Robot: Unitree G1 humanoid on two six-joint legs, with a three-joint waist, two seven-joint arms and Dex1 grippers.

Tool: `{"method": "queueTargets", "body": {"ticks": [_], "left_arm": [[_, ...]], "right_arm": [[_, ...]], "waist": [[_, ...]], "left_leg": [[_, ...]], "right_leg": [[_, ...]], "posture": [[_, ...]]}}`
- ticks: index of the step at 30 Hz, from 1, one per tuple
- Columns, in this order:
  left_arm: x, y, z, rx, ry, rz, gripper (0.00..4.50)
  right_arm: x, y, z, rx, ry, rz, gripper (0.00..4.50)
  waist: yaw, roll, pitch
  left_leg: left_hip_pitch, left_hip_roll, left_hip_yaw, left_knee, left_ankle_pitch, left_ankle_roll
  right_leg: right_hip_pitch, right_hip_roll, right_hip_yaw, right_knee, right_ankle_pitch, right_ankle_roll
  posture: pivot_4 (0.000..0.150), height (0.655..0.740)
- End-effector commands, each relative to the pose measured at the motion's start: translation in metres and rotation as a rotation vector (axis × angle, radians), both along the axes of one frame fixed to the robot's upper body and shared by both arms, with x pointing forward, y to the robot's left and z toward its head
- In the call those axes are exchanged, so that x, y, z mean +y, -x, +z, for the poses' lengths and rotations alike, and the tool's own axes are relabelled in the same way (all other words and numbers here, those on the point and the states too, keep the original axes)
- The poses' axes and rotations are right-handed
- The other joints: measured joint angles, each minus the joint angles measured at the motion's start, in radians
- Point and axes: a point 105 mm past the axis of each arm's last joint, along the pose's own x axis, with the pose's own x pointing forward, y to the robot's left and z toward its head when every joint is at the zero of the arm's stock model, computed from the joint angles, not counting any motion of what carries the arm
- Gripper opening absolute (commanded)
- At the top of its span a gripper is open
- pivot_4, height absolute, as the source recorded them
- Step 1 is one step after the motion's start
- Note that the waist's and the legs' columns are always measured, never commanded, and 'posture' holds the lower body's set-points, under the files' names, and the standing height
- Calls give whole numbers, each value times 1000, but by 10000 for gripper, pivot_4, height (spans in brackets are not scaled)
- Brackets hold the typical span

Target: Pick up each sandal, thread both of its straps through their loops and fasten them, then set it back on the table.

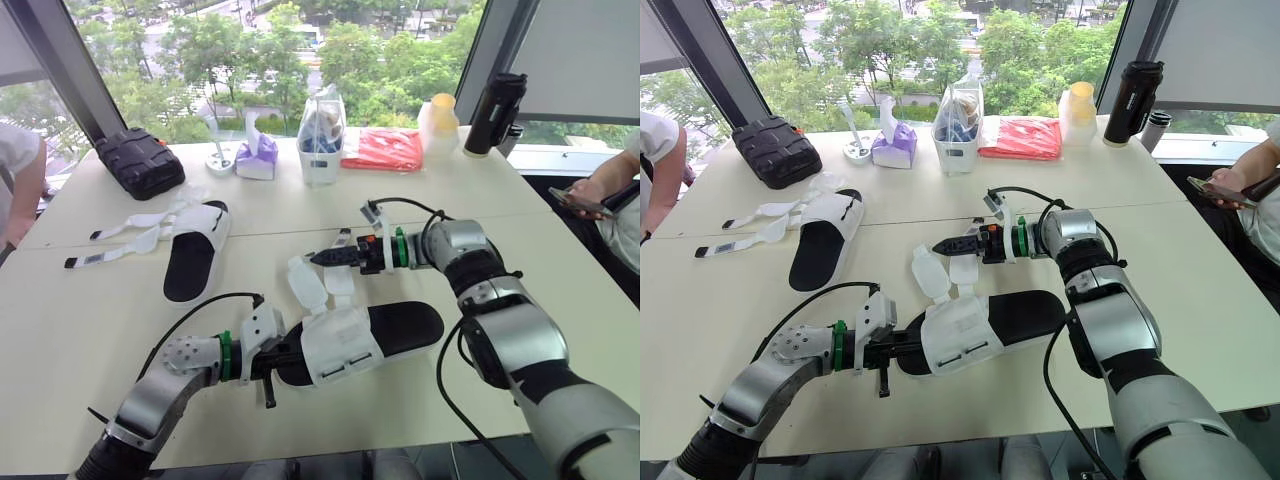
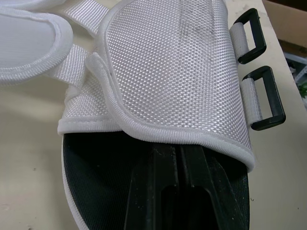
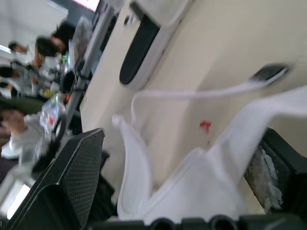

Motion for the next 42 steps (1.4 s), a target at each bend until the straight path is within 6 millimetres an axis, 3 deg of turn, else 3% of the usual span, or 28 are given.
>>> {"method": "queueTargets", "body": {"ticks": [1, 9, 13, 19, 20, 25, 28, 31, 34, 37, 40, 42], "left_arm": [[-5, 9, -7, 32, -12, -27, 935], [-6, 9, -5, 26, -2, -21, 935], [-7, 9, -5, 27, 1, -20, 0], [-6, 10, -6, 32, 2, -17, 0], [-6, 10, -6, 33, 1, -18, 0], [-6, 10, -8, 37, 1, -20, 0], [-7, 11, -8, 40, 2, -24, 0], [-7, 11, -9, 45, 3, -28, 0], [-8, 11, -10, 53, 6, -30, 0], [-8, 11, -10, 58, 7, -31, 0], [-7, 11, -10, 61, 7, -31, 0], [-6, 11, -11, 64, 6, -32, 0]], "right_arm": [[7, -9, 18, -38, -63, -33, 45000], [22, -16, 27, -49, -105, -65, 45000], [27, -19, 35, -74, -126, -67, 32326], [26, -14, 56, -90, -191, -16, 1864], [25, -13, 60, -94, -202, -1, 302], [19, 6, 84, -134, -252, 141, 302], [12, 47, 98, -242, -242, 338, 302], [3, 94, 94, -330, -192, 486, 302], [-9, 127, 79, -372, -127, 568, 302], [-21, 155, 41, -478, 24, 658, 302], [-32, 168, -1, -557, 189, 745, 302], [-36, 168, -14, -600, 237, 768, 302]], "waist": [[-2, 0, 0], [-5, 0, 0], [-5, 0, 0], [-6, 0, 0], [-6, 0, 0], [-6, 0, 0], [-3, 0, 0], [1, 1, -1], [2, 2, -1], [3, 1, -1], [3, 1, -1], [-3, 2, -1]], "left_leg": [[0, 0, 0, 0, 0, 0], [0, 0, 0, 0, 0, 0], [0, 0, 0, 0, 0, 0], [0, 0, 0, 0, 0, 0], [0, 0, 0, 0, 0, 0], [0, 0, 0, 0, 0, 0], [-3, 0, -1, 1, 0, 0], [-13, 0, -3, 4, 1, -1], [-16, -2, -2, 4, 3, -5], [-15, -2, -1, 6, 0, 0], [-14, -4, -1, 8, -1, 2], [-14, -4, 0, 11, -2, 3]], "right_leg": [[0, 0, 0, 0, 0, 0], [-1, 0, 1, 0, 0, 0], [-1, 0, 1, 0, 0, 0], [-1, 0, 1, 1, 0, 0], [-1, 0, 1, 1, 0, 0], [-1, 0, 1, 1, 0, 0], [-2, 0, 0, 1, 0, 0], [-10, 0, -1, 1, 0, 0], [-13, -1, -1, 2, 1, 1], [-12, -1, -1, 2, 1, 2], [-9, -1, -1, 1, 2, 3], [-8, -1, -1, 1, 2, 5]], "posture": [[1500, 7400], [1500, 7400], [1500, 7400], [1500, 7400], [1500, 7400], [1500, 7400], [1500, 7400], [1500, 7400], [1500, 7400], [1500, 7400], [1500, 7400], [1500, 7400]]}}
